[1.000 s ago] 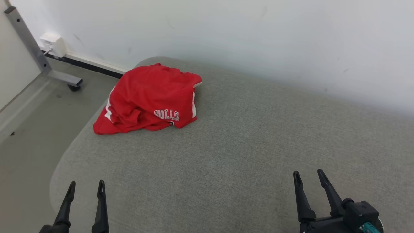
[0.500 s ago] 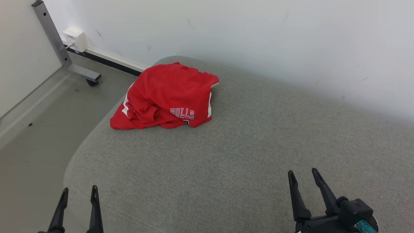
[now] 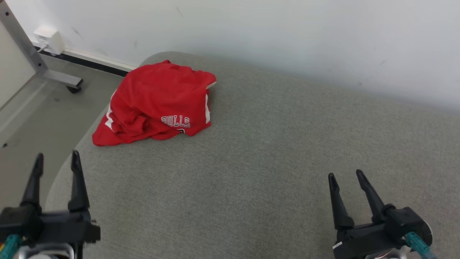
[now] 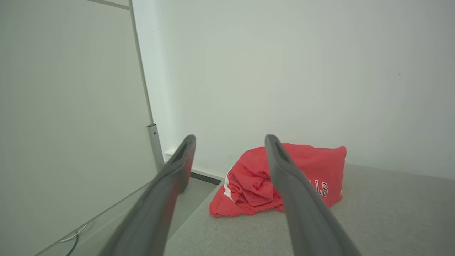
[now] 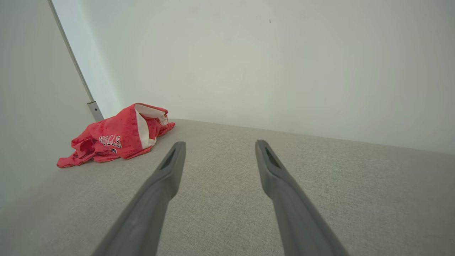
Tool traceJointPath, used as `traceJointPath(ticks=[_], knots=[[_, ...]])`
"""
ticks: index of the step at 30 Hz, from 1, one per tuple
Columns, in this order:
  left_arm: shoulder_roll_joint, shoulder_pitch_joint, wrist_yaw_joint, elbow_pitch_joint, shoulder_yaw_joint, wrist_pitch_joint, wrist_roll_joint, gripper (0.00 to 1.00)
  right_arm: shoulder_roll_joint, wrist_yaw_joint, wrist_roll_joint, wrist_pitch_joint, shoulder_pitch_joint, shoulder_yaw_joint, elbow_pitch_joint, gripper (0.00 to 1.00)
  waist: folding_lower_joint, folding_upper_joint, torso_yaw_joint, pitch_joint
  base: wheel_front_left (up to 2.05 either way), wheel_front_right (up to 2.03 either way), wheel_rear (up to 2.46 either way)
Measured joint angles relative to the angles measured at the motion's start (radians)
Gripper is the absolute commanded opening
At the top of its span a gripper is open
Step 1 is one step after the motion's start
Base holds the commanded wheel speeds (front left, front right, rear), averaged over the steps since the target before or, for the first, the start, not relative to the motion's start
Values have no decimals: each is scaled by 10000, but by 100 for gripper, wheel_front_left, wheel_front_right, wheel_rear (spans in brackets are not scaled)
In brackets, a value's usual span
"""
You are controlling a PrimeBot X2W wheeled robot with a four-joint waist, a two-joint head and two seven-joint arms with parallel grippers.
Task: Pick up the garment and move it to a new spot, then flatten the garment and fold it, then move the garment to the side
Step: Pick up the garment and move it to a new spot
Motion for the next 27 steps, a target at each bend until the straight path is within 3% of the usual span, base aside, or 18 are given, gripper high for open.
traceJointPath(ticks=[15, 27], knots=[[2178, -5132, -29, 2011, -337, 151, -1078, 100, -311, 0, -506, -2, -1018, -848, -878, 100, 3, 2, -1927, 2067, 0, 0, 0], [3499, -7086, -38, 4631, -1225, 1584, -1804, 100, -213, 0, -604, -2, -1396, -1275, -1267, 100, 3, 3, -3524, 3534, 0, 0, 0]])
